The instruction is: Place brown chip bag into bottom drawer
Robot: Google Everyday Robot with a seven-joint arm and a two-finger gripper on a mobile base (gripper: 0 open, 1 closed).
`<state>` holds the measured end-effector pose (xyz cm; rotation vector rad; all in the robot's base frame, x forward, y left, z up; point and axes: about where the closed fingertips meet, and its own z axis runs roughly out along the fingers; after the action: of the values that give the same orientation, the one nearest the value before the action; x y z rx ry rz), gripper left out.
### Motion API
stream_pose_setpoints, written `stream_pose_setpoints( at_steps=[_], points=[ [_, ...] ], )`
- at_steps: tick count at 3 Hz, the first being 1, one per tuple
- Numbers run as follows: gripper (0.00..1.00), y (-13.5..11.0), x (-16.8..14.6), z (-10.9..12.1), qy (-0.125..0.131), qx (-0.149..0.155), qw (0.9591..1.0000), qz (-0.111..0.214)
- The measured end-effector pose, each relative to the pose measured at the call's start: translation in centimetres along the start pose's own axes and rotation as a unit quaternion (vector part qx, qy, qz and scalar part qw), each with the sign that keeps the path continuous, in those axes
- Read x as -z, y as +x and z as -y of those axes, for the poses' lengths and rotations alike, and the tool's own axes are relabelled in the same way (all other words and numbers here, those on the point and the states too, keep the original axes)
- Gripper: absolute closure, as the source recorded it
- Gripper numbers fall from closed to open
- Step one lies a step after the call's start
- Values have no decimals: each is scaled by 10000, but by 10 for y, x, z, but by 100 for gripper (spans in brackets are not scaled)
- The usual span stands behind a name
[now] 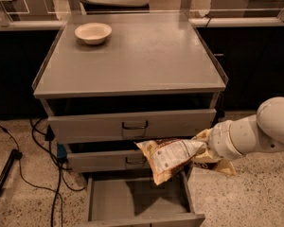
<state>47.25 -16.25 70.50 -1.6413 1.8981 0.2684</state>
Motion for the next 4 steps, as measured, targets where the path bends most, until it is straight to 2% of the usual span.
stream_pose_setpoints(
  at_steps=[1,2,3,4],
  points=[
    [100,14,-18,-1,56,17,10000,-55],
    [100,34,-52,-5,150,-43,9999,-61],
    [100,53,-99,-12,151,-123,9998,-14],
    [100,73,-160,-29,-79,-240,9997,53]
  ],
)
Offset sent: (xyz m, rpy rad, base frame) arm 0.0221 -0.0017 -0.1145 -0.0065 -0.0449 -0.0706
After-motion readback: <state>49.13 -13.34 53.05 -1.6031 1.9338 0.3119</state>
